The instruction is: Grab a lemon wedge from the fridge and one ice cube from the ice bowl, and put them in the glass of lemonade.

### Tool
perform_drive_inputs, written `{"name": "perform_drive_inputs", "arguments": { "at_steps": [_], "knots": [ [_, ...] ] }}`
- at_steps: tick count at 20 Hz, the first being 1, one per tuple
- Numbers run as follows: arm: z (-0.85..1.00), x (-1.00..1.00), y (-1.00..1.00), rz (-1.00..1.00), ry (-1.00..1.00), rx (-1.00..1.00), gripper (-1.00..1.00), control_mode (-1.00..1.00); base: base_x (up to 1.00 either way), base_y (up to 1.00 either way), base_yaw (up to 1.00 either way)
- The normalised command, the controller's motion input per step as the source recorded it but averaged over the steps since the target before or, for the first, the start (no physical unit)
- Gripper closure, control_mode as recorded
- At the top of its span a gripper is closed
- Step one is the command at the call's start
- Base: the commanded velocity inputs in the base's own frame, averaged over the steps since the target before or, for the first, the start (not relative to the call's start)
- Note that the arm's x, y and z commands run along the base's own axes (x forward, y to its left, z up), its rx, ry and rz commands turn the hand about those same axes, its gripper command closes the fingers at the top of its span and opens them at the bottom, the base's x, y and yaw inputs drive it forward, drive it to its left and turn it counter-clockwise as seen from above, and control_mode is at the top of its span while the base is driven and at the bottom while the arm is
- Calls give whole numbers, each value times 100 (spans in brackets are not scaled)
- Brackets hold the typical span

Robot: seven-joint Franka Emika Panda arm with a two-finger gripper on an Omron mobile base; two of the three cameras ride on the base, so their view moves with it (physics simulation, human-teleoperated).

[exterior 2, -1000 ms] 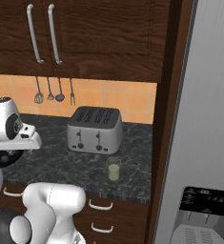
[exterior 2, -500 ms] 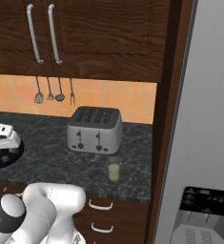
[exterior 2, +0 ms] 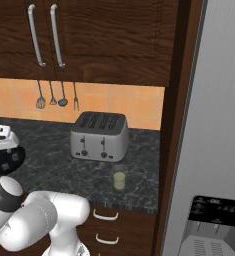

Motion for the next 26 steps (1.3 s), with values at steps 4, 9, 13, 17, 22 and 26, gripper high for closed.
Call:
{"name": "perform_drive_inputs", "arguments": {
  "at_steps": [4, 9, 13, 17, 22, 26],
  "knots": [
    [-4, 10, 23, 4, 6, -2, -100, -100, 0, 0, 0],
    [-53, 6, 10, 9, 18, 0, -100, -100, 0, 0, 0],
    [-14, 2, 6, 1, 0, -2, -100, -100, 0, 0, 0],
    [-6, 16, 3, 0, 0, -1, -100, -100, 0, 0, 0],
    [-1, 2, 0, 0, 0, 0, -100, -100, 0, 0, 0],
    [-8, 11, 8, 0, 0, 0, -100, -100, 0, 0, 0]
  ]
}}
